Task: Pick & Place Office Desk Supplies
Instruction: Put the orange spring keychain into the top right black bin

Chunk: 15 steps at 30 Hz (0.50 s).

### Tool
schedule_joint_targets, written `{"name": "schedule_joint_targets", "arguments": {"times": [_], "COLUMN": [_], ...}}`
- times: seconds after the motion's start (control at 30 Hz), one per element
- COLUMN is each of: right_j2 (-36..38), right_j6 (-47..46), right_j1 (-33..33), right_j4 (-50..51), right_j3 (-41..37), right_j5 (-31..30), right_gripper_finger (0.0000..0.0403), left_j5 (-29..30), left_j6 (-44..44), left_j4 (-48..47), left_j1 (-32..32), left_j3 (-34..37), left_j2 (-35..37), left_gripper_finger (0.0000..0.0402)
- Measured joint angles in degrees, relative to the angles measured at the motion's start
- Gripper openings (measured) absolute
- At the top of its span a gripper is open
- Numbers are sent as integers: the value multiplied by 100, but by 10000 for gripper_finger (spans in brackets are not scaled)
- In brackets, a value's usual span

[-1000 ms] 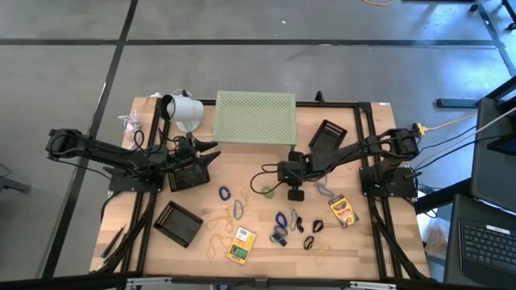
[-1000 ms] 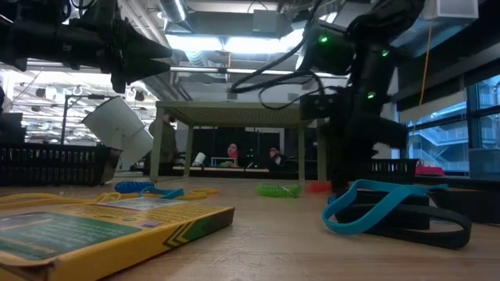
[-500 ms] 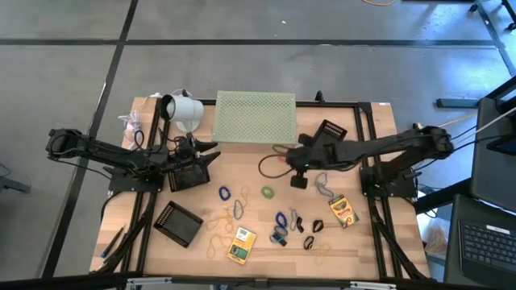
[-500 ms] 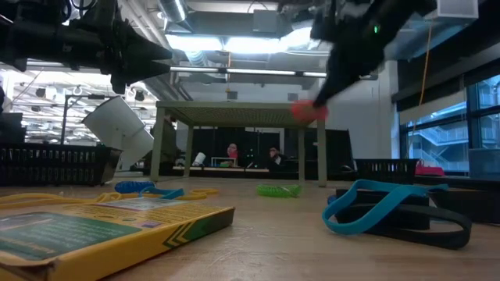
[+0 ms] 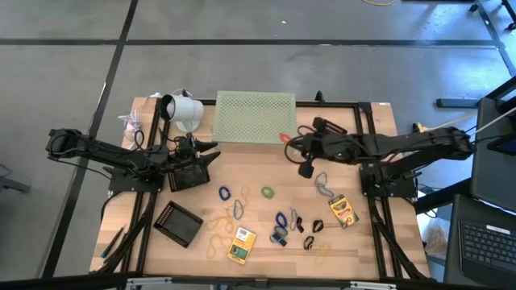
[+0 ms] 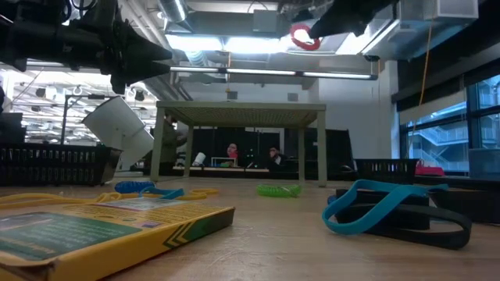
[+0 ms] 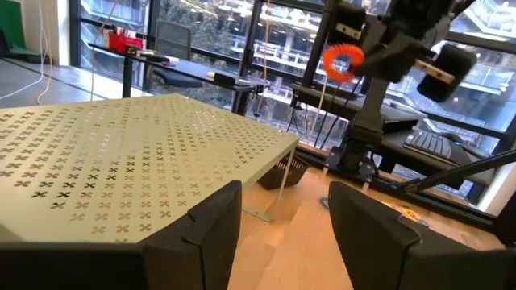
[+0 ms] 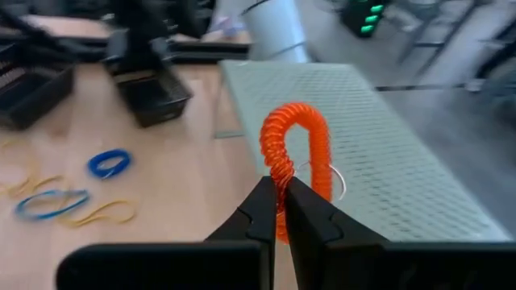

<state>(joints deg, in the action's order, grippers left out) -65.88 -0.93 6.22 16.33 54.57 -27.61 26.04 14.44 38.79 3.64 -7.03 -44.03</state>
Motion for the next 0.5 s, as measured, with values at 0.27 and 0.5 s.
{"name": "schedule_joint_targets", "arguments": {"times": [0.27, 0.5], "right_j2": [406, 467], "right_j6": [-398, -1587], "right_j1": [-180, -765], "right_j4": [905, 2767], "right_j3": [2, -17], "right_j5": [-1413, -2127], "right_gripper_finger": [16, 17], "left_j5": [0, 2], "left_j6": [0, -2], "left_j4": [-2, 0], "left_j1": [0, 0], "left_j3": [0, 0], "left_j2": [0, 0], "left_gripper_finger": [182, 182]}}
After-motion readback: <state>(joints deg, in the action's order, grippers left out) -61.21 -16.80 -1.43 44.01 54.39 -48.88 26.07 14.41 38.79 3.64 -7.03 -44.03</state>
